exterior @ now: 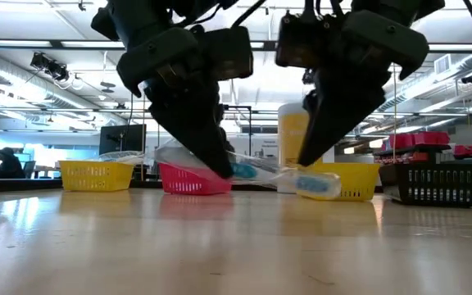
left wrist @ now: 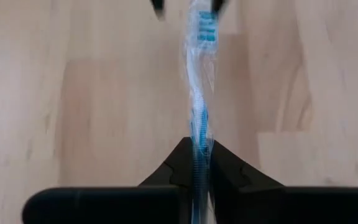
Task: Pick & Place Travel size toiletries
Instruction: Put the blue toothbrush into the left yellow basket
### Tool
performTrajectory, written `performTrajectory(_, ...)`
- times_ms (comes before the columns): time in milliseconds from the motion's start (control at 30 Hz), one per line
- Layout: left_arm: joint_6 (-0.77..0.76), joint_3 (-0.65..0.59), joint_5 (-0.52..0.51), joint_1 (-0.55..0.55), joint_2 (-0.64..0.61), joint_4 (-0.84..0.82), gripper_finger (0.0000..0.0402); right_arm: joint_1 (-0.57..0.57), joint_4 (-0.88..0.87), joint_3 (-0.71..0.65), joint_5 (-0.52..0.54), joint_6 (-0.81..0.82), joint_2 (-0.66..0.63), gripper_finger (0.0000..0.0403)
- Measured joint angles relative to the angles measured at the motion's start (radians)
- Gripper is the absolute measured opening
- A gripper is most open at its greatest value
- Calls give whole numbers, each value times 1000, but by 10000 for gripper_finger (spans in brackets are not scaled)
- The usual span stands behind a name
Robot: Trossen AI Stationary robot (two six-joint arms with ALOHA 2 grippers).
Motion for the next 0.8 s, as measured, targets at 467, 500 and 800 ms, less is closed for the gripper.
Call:
performTrajectory(467, -316, 0, -468, 17, -367, -544, 27, -35, -318, 0, 153, 44, -223, 160)
performTrajectory(500, -365, 0, -517, 22, -405, -577, 27, -35, -317, 0, 160, 43, -231, 160)
performTrajectory(800, -638, -28, -828, 117, -630, -806, 27, -36, -323, 0, 157, 28, -233, 158)
